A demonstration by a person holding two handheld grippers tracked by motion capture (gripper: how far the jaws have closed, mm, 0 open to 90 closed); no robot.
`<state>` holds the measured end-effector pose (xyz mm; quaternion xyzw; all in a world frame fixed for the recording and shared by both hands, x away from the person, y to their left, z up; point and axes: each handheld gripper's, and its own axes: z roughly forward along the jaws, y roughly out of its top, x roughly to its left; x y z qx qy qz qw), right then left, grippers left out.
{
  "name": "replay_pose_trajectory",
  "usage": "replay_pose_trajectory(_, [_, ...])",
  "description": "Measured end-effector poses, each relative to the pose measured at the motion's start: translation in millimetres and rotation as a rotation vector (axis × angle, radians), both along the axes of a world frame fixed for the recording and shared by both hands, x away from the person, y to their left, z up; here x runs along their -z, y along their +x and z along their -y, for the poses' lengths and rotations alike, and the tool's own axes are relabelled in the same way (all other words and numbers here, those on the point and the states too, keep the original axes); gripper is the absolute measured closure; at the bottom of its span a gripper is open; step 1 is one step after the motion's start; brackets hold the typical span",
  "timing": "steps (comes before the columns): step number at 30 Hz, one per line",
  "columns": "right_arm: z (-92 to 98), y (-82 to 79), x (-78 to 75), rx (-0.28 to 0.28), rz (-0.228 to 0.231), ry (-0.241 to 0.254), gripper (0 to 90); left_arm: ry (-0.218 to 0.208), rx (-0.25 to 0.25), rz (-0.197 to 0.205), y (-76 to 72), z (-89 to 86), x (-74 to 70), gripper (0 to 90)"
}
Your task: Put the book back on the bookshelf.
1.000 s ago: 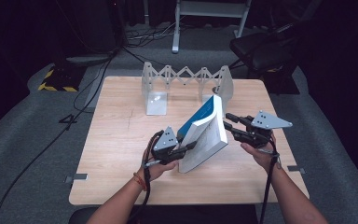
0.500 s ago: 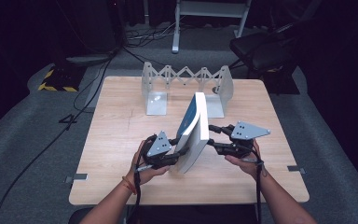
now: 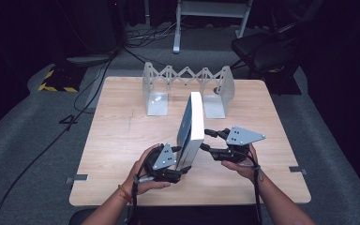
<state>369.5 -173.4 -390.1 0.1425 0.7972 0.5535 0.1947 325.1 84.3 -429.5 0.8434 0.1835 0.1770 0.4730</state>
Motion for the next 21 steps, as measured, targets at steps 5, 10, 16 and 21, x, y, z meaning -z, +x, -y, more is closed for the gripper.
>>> replay_pose_trajectory(5, [-14.5,-1.1,0.4,-0.015,0.002,-0.014,48.5,-0.006,-0.127,0.007,-0.1,10.4,4.5,15.0])
replay_pose_trajectory(10, [-27.2,-2.0,0.2,-0.013,-0.002,-0.024,48.7,-0.024,-0.234,0.062,-4.2,16.4,4.1,15.5])
replay_pose_trajectory(16, [-31.6,-2.4,1.6,-0.003,-0.021,-0.015,48.6,-0.063,-0.315,0.082,-4.1,18.6,2.8,21.6])
replay_pose_trajectory(21, [-32.0,-2.1,1.8,0.006,-0.029,-0.019,45.5,-0.111,-0.308,0.059,0.7,10.1,2.6,35.5])
